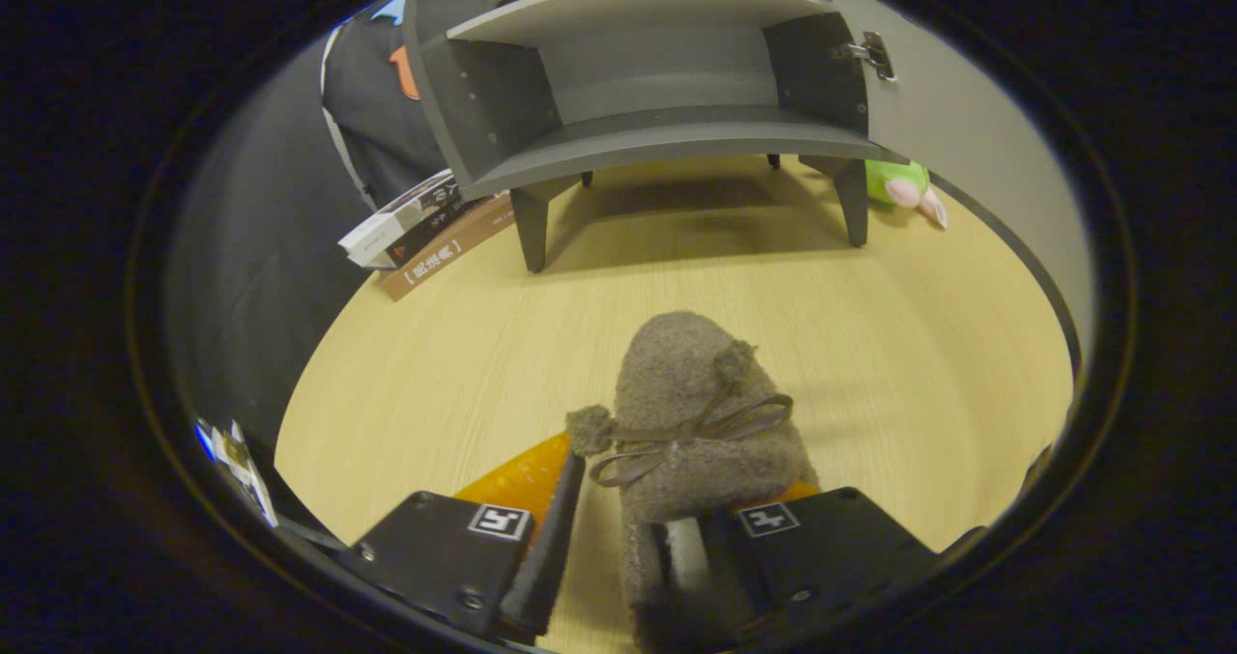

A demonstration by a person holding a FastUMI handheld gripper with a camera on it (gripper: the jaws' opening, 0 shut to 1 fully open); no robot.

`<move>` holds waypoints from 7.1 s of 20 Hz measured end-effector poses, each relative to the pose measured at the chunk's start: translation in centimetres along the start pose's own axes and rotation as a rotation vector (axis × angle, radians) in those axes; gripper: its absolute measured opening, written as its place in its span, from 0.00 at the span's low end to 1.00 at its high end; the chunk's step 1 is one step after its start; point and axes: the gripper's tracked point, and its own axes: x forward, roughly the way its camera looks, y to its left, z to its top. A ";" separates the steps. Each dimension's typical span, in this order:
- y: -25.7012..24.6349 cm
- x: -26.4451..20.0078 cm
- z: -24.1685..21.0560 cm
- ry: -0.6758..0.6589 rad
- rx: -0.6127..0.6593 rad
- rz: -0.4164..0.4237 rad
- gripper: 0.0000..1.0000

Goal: Open the shoe cabinet door, grab the shoes and put them into the shoe cabinet, then close the shoe cabinet door.

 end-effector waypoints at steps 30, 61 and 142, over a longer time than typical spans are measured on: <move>4.9 -19.5 23.1 -0.371 -0.151 -0.001 0.08; 1.7 -2.6 52.4 -0.422 -0.065 -0.109 0.08; -13.0 -49.3 24.7 -0.633 -0.199 0.019 0.94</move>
